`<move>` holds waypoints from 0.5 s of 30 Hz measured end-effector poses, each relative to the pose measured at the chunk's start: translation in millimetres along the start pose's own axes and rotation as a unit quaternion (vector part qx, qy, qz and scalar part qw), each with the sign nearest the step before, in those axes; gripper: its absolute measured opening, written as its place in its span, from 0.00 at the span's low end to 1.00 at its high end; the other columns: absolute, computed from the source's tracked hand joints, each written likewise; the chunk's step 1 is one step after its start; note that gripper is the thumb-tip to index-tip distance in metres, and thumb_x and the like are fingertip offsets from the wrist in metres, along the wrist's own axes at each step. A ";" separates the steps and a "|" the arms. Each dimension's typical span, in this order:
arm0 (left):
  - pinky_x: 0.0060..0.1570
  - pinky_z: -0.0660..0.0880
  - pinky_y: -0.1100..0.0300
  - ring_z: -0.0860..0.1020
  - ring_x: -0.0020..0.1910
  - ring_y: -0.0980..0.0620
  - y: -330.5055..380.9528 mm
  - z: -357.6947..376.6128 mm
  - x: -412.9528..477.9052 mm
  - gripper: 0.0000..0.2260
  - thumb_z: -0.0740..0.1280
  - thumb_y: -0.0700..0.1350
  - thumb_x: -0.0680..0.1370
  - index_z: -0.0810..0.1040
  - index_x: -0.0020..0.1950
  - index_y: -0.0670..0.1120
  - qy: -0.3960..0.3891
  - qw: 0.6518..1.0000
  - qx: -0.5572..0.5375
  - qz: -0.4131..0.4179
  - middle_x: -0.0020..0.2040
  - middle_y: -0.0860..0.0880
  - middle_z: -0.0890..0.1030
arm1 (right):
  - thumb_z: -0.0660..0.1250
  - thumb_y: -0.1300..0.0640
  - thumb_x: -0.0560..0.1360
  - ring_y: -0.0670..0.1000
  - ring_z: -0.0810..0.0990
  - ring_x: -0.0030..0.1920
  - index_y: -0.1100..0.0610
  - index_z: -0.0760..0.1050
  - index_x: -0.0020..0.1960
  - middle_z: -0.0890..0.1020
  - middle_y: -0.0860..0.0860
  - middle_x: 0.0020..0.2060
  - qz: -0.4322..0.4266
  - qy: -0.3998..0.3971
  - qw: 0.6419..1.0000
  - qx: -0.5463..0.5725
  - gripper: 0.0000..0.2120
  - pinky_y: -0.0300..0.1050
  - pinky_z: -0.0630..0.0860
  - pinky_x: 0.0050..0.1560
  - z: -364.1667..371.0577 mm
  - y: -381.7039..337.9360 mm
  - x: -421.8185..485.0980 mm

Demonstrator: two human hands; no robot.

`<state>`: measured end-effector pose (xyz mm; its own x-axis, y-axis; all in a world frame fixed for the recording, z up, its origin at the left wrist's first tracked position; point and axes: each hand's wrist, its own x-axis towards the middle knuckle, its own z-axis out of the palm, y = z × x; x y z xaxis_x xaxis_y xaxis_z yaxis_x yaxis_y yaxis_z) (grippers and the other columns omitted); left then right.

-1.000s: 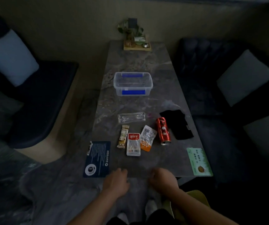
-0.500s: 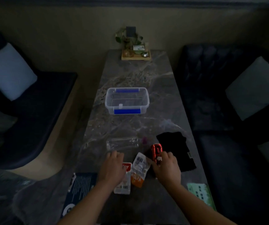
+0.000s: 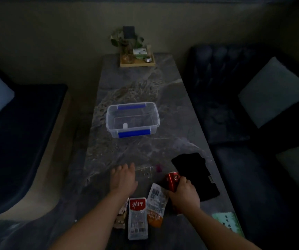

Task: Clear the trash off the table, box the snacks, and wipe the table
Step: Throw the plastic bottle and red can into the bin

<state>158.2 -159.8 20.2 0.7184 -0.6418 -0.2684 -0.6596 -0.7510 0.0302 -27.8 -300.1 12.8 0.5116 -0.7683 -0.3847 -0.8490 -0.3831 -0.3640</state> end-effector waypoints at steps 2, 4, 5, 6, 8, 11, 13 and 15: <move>0.61 0.70 0.48 0.73 0.63 0.44 -0.3 0.9 3.5 0.30 0.70 0.58 0.74 0.65 0.72 0.49 -0.010 1.000 0.006 0.009 0.66 0.45 0.75 | 0.71 0.28 0.64 0.51 0.77 0.55 0.52 0.69 0.62 0.76 0.49 0.55 0.016 -0.001 1.000 0.021 0.37 0.52 0.79 0.52 0.0 -1.7 0.4; 0.60 0.70 0.49 0.72 0.63 0.45 -0.5 2.0 3.5 0.29 0.71 0.57 0.73 0.68 0.70 0.49 -0.018 1.000 0.007 0.012 0.65 0.46 0.74 | 0.72 0.28 0.62 0.49 0.77 0.51 0.50 0.69 0.60 0.76 0.47 0.52 0.025 0.003 0.999 0.041 0.37 0.50 0.79 0.49 -1.4 -1.0 -0.5; 0.60 0.71 0.50 0.72 0.63 0.45 -0.6 2.1 2.8 0.29 0.72 0.57 0.72 0.69 0.69 0.49 -0.022 1.000 0.008 0.016 0.65 0.46 0.74 | 0.72 0.28 0.61 0.49 0.77 0.50 0.49 0.69 0.60 0.76 0.46 0.51 0.032 0.001 0.998 0.053 0.37 0.48 0.78 0.47 -3.0 -0.3 -1.4; 0.60 0.71 0.50 0.72 0.63 0.46 -0.9 1.9 2.1 0.28 0.72 0.57 0.72 0.70 0.69 0.49 -0.025 0.999 0.009 0.019 0.65 0.46 0.74 | 0.73 0.28 0.60 0.48 0.78 0.49 0.49 0.68 0.59 0.77 0.46 0.51 0.041 -0.003 0.997 0.064 0.37 0.48 0.78 0.46 -4.6 0.3 -2.1; 0.60 0.70 0.49 0.71 0.63 0.46 -2.5 1.1 0.1 0.29 0.72 0.59 0.70 0.71 0.67 0.50 -0.025 0.999 -0.001 0.020 0.64 0.47 0.73 | 0.74 0.32 0.60 0.49 0.79 0.48 0.49 0.68 0.59 0.78 0.47 0.51 0.063 -0.009 0.994 0.083 0.35 0.49 0.79 0.47 -7.6 2.1 -4.1; 0.60 0.70 0.49 0.71 0.63 0.47 -5.6 -1.8 -5.8 0.30 0.71 0.61 0.69 0.72 0.67 0.51 0.002 0.999 -0.021 0.029 0.63 0.47 0.74 | 0.76 0.38 0.62 0.48 0.80 0.47 0.49 0.68 0.59 0.79 0.47 0.50 0.081 0.002 0.990 0.112 0.32 0.50 0.80 0.48 -8.9 5.6 -8.9; 0.60 0.71 0.49 0.72 0.62 0.48 -5.5 -4.3 -12.5 0.30 0.70 0.61 0.70 0.71 0.68 0.52 0.016 0.998 -0.037 0.042 0.63 0.48 0.74 | 0.76 0.37 0.62 0.46 0.79 0.45 0.47 0.69 0.58 0.79 0.45 0.49 0.082 0.013 0.988 0.130 0.32 0.48 0.79 0.46 -8.1 5.7 -15.7; 0.59 0.71 0.50 0.72 0.60 0.48 -2.6 -7.3 -21.4 0.28 0.69 0.61 0.70 0.71 0.67 0.52 0.019 0.997 -0.060 0.053 0.61 0.49 0.74 | 0.76 0.36 0.62 0.45 0.80 0.45 0.46 0.69 0.57 0.79 0.45 0.48 0.085 0.022 0.986 0.145 0.31 0.49 0.80 0.47 -7.1 5.5 -25.3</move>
<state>146.2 -145.2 32.9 0.6549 -0.7227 -0.2210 -0.7033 -0.6899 0.1718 -46.4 -286.4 26.5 0.3543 -0.8326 -0.4258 -0.8449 -0.0899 -0.5274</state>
